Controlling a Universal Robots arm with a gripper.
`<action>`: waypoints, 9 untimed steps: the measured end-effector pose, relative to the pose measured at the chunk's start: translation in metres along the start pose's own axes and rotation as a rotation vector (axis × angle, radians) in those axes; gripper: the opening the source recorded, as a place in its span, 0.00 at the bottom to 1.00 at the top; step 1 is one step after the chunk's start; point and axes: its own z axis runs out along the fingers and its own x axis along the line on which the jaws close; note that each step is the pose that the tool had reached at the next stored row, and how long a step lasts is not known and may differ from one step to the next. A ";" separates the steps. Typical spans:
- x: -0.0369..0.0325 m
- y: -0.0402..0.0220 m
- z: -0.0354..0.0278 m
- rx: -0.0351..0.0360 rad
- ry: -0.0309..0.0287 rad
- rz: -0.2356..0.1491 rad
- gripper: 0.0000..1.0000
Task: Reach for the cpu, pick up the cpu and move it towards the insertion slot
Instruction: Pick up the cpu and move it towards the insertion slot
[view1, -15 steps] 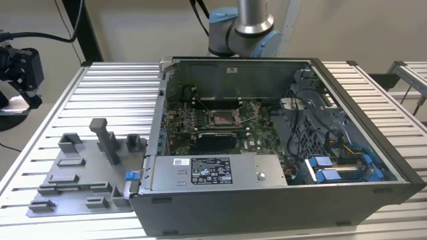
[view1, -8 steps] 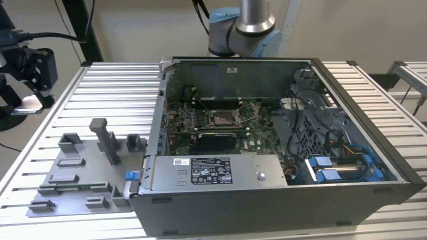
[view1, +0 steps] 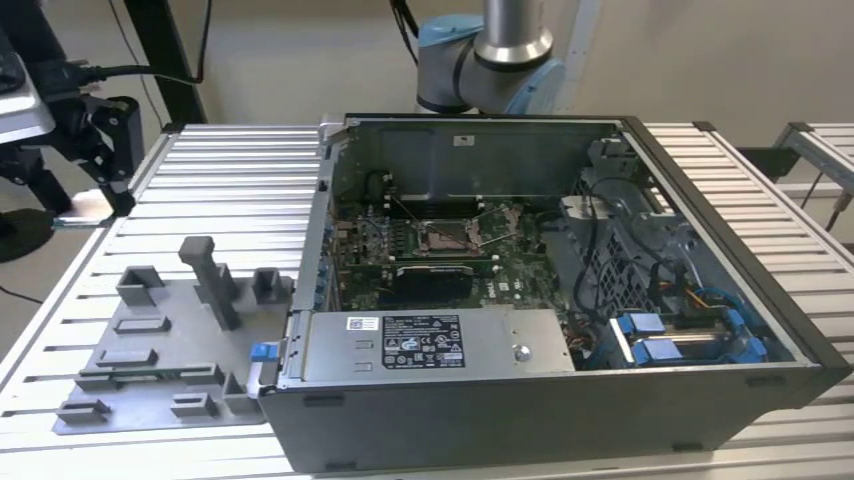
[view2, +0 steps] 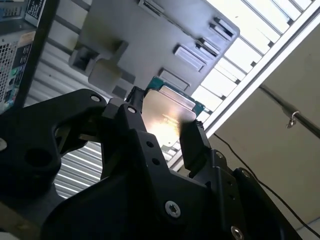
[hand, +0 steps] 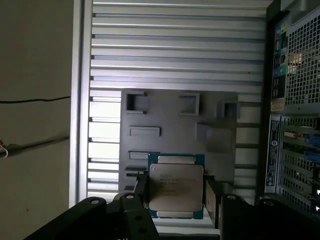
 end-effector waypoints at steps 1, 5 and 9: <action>-0.0029 -0.0001 0.0000 0.0000 0.0003 0.000 0.00; -0.0157 -0.0003 -0.0002 0.0000 0.0011 0.000 0.00; -0.0277 -0.0005 -0.0003 -0.0001 0.0011 0.000 0.00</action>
